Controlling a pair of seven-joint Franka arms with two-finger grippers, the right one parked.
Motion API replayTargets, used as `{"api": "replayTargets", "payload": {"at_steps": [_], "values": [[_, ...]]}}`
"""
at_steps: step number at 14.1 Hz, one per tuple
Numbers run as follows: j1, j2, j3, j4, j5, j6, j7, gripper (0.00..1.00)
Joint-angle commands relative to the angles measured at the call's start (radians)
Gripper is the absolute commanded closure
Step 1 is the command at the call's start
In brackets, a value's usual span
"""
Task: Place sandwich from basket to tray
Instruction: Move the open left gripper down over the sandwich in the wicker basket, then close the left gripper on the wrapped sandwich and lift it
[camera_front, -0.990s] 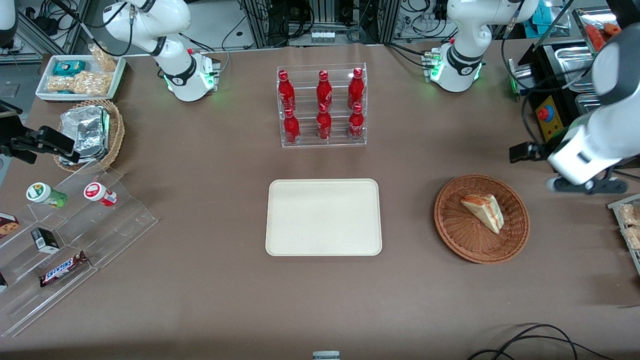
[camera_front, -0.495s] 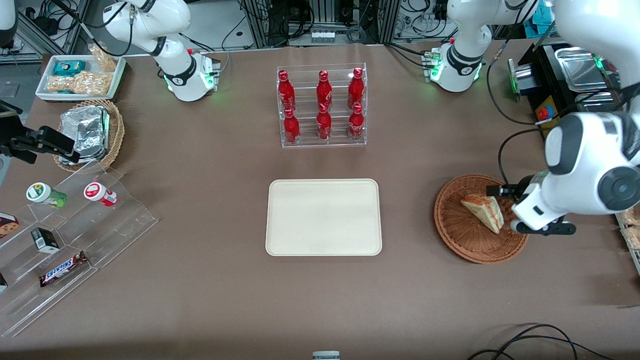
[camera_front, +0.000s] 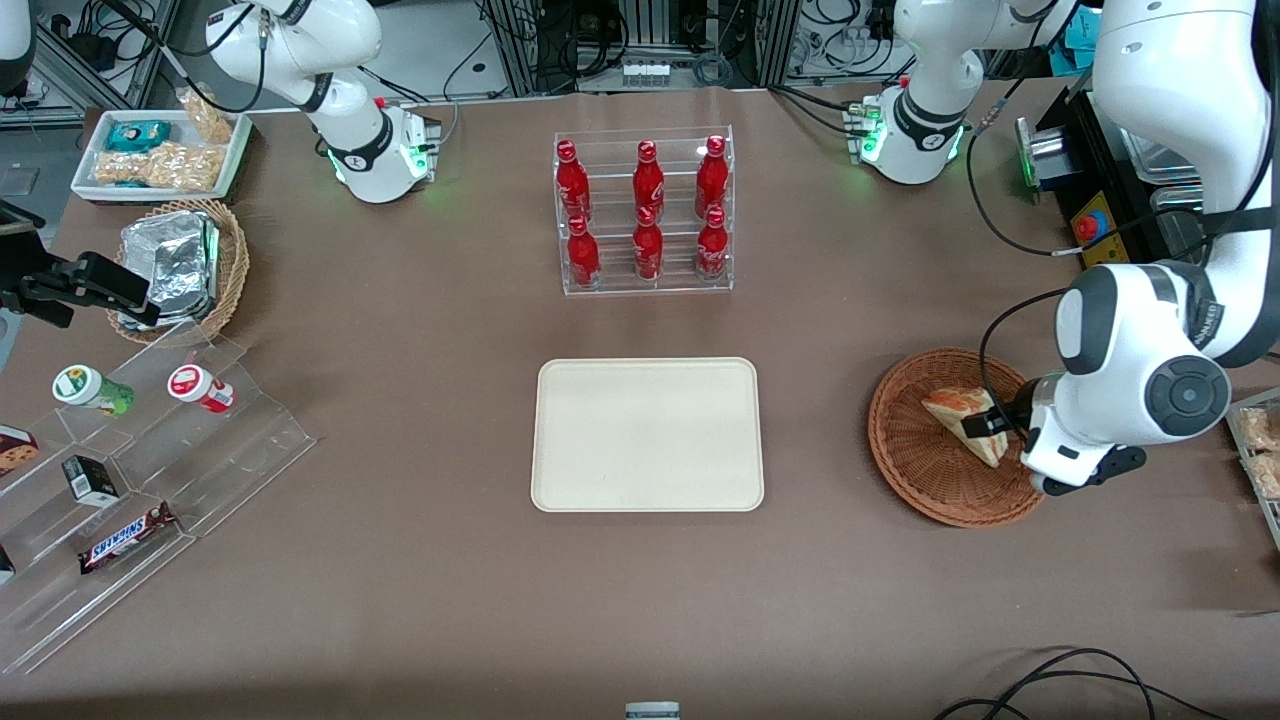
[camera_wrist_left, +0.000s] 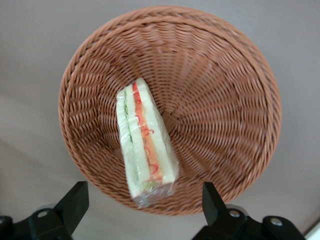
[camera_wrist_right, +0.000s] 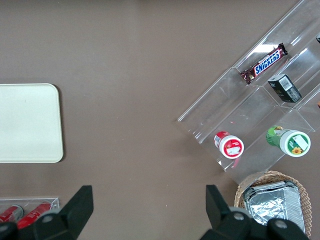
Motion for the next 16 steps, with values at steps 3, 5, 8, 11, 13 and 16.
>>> {"api": "replayTargets", "payload": {"at_steps": [3,5,8,11,13,16], "values": [[-0.008,-0.08,0.002,-0.18,0.017,0.177,-0.296,0.0],[-0.003,-0.1,0.002,-0.259,0.015,0.278,-0.373,0.0],[-0.003,-0.078,0.002,-0.278,0.015,0.326,-0.502,0.0],[-0.003,-0.057,0.002,-0.281,0.015,0.325,-0.533,0.31],[-0.003,-0.057,0.002,-0.28,0.017,0.317,-0.544,0.89],[-0.003,-0.047,0.002,-0.274,0.018,0.313,-0.537,0.96]]}}
